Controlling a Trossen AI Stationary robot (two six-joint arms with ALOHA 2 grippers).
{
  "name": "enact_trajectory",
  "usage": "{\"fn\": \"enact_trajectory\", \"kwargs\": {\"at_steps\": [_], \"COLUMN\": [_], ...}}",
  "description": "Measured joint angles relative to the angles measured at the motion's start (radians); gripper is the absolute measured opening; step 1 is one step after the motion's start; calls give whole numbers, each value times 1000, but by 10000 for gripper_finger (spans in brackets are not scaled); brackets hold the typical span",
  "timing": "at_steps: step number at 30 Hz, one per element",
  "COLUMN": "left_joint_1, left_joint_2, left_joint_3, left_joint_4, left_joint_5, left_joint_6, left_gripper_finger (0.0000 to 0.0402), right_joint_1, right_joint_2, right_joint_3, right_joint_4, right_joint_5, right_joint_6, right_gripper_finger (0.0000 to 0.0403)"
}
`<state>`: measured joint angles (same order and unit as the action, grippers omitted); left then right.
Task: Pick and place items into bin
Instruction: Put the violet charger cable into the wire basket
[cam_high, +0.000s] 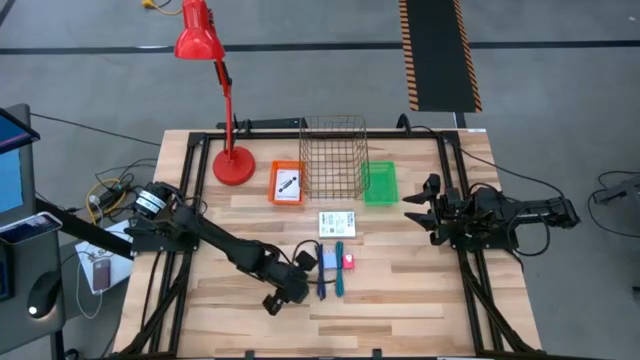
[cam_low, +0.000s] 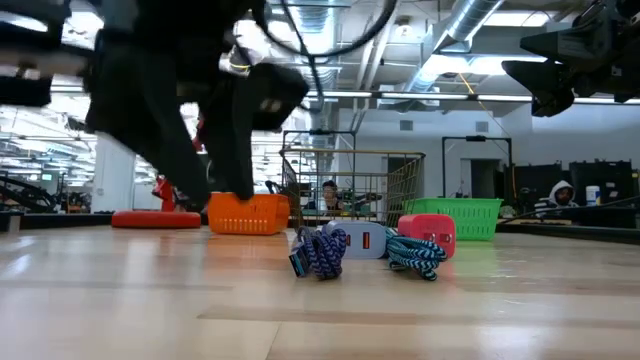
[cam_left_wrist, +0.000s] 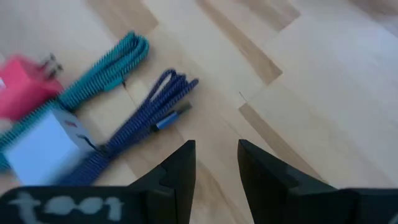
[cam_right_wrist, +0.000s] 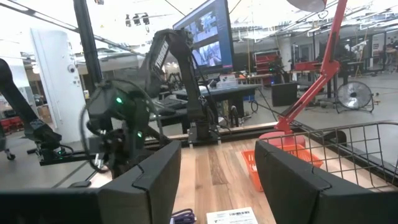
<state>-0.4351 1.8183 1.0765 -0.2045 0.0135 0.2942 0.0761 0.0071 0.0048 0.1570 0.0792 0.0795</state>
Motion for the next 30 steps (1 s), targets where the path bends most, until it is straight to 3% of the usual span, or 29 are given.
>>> {"fn": "enact_trajectory", "kwargs": {"at_steps": [6,20,30], "left_joint_1": [0,24,70], "left_joint_2": [-1,-1,-1], "left_joint_3": [124,136,136], "left_joint_4": [-170,-139,-59], "left_joint_5": [-64,-78,-13], "left_joint_6": [199,479,509], "left_gripper_finger": [110,110,110], "right_joint_1": [0,0,0], "right_joint_2": [0,0,0], "right_joint_3": [0,0,0], "right_joint_4": [0,0,0], "right_joint_5": [0,0,0], "right_joint_6": [0,0,0], "right_gripper_finger": [198,198,198]}}
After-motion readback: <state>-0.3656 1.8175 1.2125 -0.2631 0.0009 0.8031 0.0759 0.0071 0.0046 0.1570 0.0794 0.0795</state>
